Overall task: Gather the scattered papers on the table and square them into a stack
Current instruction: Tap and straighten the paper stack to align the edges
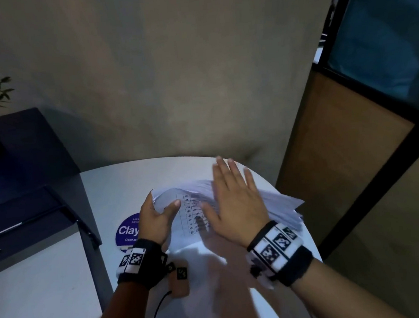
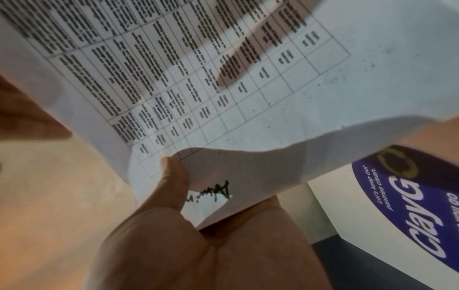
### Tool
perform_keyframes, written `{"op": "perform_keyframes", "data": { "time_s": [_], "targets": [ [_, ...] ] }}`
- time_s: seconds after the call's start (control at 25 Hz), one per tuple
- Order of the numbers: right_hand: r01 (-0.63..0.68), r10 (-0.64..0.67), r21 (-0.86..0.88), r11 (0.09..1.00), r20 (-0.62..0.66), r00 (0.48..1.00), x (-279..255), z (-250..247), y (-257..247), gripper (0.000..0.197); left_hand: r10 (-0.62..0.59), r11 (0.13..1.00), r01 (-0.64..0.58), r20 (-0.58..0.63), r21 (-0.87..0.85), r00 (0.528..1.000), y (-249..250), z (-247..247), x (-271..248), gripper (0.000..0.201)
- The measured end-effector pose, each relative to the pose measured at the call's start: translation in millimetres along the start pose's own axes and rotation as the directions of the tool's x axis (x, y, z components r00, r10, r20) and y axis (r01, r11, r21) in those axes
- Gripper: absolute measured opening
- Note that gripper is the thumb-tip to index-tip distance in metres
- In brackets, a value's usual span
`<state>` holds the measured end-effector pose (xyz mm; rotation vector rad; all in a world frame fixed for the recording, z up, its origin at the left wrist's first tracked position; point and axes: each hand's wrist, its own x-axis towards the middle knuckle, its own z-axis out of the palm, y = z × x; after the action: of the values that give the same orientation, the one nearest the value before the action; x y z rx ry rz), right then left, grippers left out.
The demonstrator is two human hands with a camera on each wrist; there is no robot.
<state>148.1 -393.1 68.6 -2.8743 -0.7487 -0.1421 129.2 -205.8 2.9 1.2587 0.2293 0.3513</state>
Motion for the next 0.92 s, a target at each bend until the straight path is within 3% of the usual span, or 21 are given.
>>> {"op": "perform_keyframes", "data": {
  "time_s": [0.08,0.12,0.24,0.32,0.44,0.56,0.64,0.68,0.72,0.76,0.8,0.84,0.88,0.92],
  "targets": [
    [-0.048,0.064,-0.089,0.995,0.186,0.980,-8.8,-0.6,21.3,0.078,-0.007,1.000,0.006,0.019,0.031,1.000,2.6,0.8,-1.8,0.029],
    [-0.064,0.081,-0.089,0.994,0.214,0.973,-12.0,-2.4,29.3,0.074,-0.008,0.998,0.007,0.013,0.057,1.000,6.2,3.3,-3.5,0.027],
    [-0.070,0.076,-0.084,0.994,0.061,0.995,-12.5,-13.9,49.8,0.057,0.113,0.960,-0.113,0.018,0.257,0.993,28.9,17.0,-11.9,0.020],
    [-0.075,0.074,-0.029,0.997,-0.027,0.997,-12.5,-27.4,54.9,0.052,0.239,0.867,-0.252,0.085,0.430,0.967,51.3,29.8,-12.5,0.020],
    [0.083,-0.043,0.173,0.981,-0.226,0.973,-11.8,-42.0,48.5,0.060,0.397,0.637,-0.485,0.283,0.599,0.873,89.5,50.6,-7.4,0.019],
    [0.134,0.036,0.383,0.914,-0.406,0.913,-8.3,-51.7,37.6,0.029,0.497,0.320,-0.700,0.516,0.638,0.697,122.3,82.3,-5.6,0.020],
    [0.115,0.160,0.558,0.822,-0.420,0.893,-6.1,-54.3,39.0,0.016,0.576,0.076,-0.704,0.545,0.706,0.609,136.7,97.6,-7.6,0.030],
    [0.105,0.225,0.660,0.744,-0.396,0.890,-6.0,-55.5,41.6,0.015,0.628,-0.020,-0.646,0.513,0.763,0.586,136.7,98.3,-6.8,0.041],
    [0.096,0.277,0.757,0.646,-0.350,0.895,-6.3,-56.8,44.7,0.019,0.667,-0.043,-0.565,0.445,0.824,0.598,133.2,94.1,-5.2,0.059],
    [0.089,0.309,0.839,0.537,-0.294,0.905,-7.7,-58.2,48.0,0.024,0.694,0.003,-0.484,0.347,0.875,0.631,126.2,84.4,-3.4,0.081],
    [0.083,0.318,0.895,0.439,-0.241,0.917,-9.7,-59.4,52.4,0.029,0.701,0.107,-0.435,0.242,0.894,0.671,114.0,71.6,-1.1,0.100],
    [0.080,0.315,0.928,0.363,-0.203,0.927,-11.8,-60.0,56.4,0.033,0.668,0.277,-0.407,0.130,0.870,0.733,100.4,58.0,1.6,0.113],
    [0.078,0.313,0.950,0.303,-0.177,0.933,-14.0,-58.3,61.0,0.035,0.574,0.510,-0.382,0.026,0.771,0.819,86.5,47.2,2.5,0.121],
    [0.077,0.316,0.965,0.251,-0.157,0.936,-15.2,-55.8,64.9,0.035,0.434,0.746,-0.331,-0.046,0.577,0.899,76.7,40.8,1.0,0.126]
  ]
}}
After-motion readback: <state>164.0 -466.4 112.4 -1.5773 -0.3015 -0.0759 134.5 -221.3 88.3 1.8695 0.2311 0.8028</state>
